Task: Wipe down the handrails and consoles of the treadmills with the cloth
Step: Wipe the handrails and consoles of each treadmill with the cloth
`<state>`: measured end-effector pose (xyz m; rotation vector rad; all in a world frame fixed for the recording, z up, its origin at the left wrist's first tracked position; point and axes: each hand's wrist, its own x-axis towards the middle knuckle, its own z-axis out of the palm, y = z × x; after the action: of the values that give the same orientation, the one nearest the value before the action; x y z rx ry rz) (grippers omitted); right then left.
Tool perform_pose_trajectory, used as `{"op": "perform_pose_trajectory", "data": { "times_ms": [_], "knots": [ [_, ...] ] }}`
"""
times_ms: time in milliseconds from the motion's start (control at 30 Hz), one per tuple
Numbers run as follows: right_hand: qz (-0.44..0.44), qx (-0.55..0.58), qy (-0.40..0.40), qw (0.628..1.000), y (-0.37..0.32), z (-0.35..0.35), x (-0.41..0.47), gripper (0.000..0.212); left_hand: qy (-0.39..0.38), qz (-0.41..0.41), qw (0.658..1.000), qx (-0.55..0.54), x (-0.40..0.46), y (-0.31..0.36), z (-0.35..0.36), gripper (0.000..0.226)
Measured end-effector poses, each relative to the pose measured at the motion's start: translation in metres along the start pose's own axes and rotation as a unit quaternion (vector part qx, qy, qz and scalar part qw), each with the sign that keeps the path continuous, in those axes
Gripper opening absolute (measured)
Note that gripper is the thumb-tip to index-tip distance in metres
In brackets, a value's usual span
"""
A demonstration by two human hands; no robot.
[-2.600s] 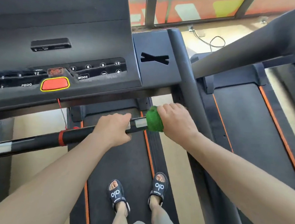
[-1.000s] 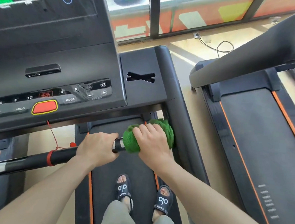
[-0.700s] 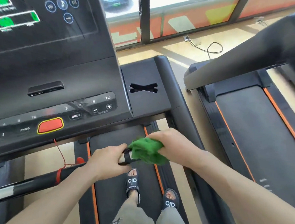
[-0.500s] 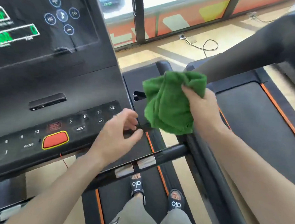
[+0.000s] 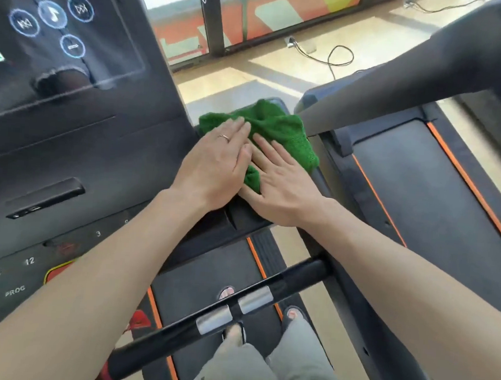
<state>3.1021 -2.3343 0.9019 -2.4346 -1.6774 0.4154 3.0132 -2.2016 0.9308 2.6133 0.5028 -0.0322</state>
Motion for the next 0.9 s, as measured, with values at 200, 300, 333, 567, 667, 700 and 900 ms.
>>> {"op": "perform_pose_trajectory", "data": {
  "times_ms": [200,300,333,567,667,700,900],
  "knots": [
    [-0.024,-0.047,-0.011,0.999,0.021,-0.009,0.052,0.074,-0.066,-0.102,0.99,0.064,0.041,-0.004,-0.003,0.064],
    [-0.061,-0.056,-0.03,0.996,0.036,-0.022,0.086,0.07,-0.092,-0.186,0.975,0.081,0.073,0.0,-0.01,0.069],
    [-0.06,-0.056,-0.036,0.996,0.038,-0.024,0.091,0.069,-0.103,-0.197,0.972,0.076,0.08,0.0,-0.012,0.068],
    [-0.034,-0.005,-0.004,0.999,0.029,-0.013,0.023,0.071,-0.083,-0.103,0.986,0.104,0.031,0.023,0.013,0.073],
    [-0.025,-0.007,-0.006,1.0,0.025,-0.004,-0.047,0.069,-0.089,-0.059,0.99,0.089,-0.018,0.057,0.039,0.077],
    [-0.021,-0.01,-0.01,1.0,0.025,-0.001,-0.064,0.068,-0.091,-0.052,0.991,0.082,-0.029,0.065,0.046,0.076],
    [-0.045,-0.023,-0.033,0.998,0.058,-0.01,-0.027,0.072,-0.062,-0.056,0.994,0.069,0.008,0.055,0.043,0.076]
  ]
}}
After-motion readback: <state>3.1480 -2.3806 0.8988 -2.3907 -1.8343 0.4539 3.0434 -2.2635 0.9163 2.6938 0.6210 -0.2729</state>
